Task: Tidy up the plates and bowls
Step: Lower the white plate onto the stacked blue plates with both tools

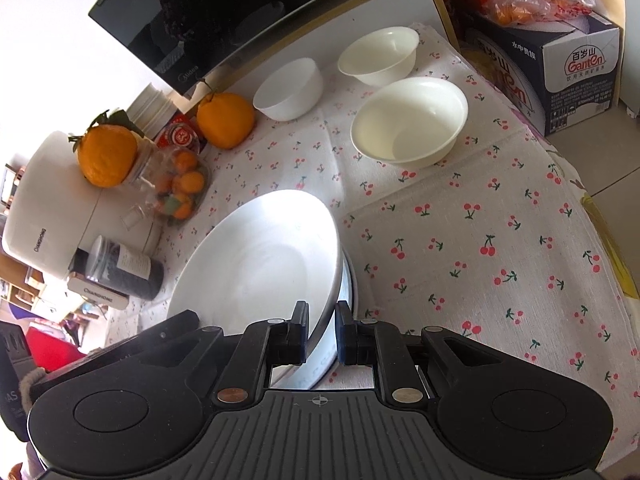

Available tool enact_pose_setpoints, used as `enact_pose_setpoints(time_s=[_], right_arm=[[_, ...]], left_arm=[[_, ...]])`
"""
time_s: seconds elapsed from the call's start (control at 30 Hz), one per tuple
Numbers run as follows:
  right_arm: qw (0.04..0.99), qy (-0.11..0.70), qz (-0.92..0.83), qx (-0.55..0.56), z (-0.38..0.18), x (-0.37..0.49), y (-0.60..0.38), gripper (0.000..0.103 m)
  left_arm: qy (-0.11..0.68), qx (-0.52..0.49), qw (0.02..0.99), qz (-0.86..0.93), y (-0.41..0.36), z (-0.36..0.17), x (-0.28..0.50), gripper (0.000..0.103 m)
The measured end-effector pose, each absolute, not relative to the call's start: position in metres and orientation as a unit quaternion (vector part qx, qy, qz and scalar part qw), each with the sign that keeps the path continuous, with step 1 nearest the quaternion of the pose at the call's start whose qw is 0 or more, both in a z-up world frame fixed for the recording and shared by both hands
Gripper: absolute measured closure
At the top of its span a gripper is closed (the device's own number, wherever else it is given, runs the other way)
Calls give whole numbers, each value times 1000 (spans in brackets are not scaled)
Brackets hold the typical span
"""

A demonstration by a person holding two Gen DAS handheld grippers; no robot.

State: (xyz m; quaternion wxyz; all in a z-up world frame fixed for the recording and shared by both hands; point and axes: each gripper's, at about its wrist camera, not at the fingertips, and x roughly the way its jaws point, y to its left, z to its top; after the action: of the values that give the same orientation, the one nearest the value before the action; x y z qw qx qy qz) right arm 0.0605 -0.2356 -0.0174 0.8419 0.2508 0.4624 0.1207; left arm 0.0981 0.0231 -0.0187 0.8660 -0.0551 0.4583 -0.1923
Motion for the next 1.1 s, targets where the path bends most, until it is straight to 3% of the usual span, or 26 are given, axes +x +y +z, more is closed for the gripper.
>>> enact_pose_setpoints(time_s=[1.1], right_arm=[[835,498,94,214,-35,63,-215,90]], left_arm=[[482,-23,857,-183,24,-31,100,91]])
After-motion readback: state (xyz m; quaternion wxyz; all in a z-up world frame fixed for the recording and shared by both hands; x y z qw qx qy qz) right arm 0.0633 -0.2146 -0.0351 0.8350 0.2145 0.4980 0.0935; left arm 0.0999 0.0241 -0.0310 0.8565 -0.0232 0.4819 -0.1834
